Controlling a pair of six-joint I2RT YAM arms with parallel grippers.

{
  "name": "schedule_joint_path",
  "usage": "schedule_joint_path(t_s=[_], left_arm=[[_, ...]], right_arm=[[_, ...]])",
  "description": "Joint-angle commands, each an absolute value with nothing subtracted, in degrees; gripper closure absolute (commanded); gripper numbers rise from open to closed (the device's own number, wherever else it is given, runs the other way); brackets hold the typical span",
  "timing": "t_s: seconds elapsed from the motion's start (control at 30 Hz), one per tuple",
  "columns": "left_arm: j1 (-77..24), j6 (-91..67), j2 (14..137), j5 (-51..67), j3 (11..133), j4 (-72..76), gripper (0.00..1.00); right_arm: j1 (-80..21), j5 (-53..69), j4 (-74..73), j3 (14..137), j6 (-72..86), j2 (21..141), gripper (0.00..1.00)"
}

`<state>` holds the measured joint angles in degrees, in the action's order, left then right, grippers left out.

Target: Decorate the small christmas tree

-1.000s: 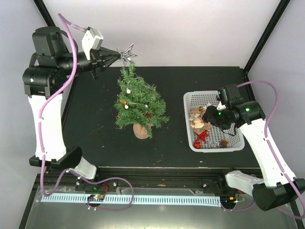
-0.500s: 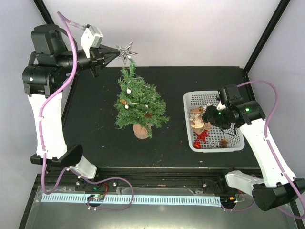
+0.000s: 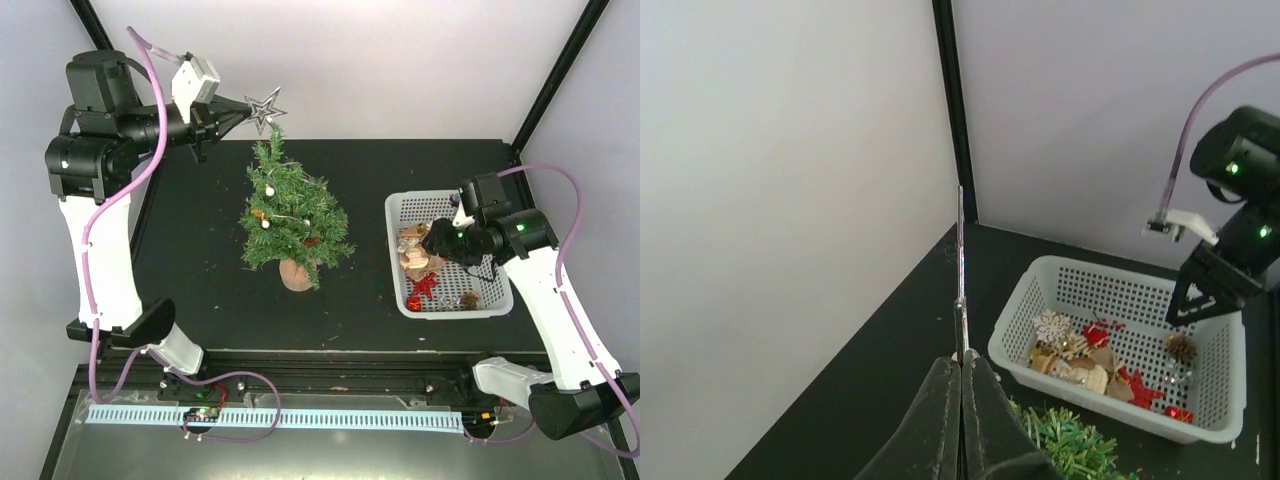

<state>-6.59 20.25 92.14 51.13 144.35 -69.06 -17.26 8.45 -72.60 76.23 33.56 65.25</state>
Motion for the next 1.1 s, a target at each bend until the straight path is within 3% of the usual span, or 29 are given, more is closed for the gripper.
schedule_joint_path(t_s=[0.0,0.5,0.87,1.07], left_arm=[[-7.5,26.2,92.6,49.0,146.4,-73.5,0.99],[-8.3,29.9,92.2,45.6,146.8,-74.4,0.98],[-7.7,22.3,91.8,45.4,146.4,-66.9,0.98],[-6.2,16.7,91.3,45.9,146.3,-61.8,0.99]], right_arm=[[-17.8,9.9,-72.3,79.9,30.0,66.1,0.52],[-22.6,9.2,-72.5,88.7,26.5,69.4,0.55],[-22.7,19.6,-63.0,101.8,25.9,67.5,0.59],[-22.7,20.2,-62.6,102.2,26.1,66.9,0.59]])
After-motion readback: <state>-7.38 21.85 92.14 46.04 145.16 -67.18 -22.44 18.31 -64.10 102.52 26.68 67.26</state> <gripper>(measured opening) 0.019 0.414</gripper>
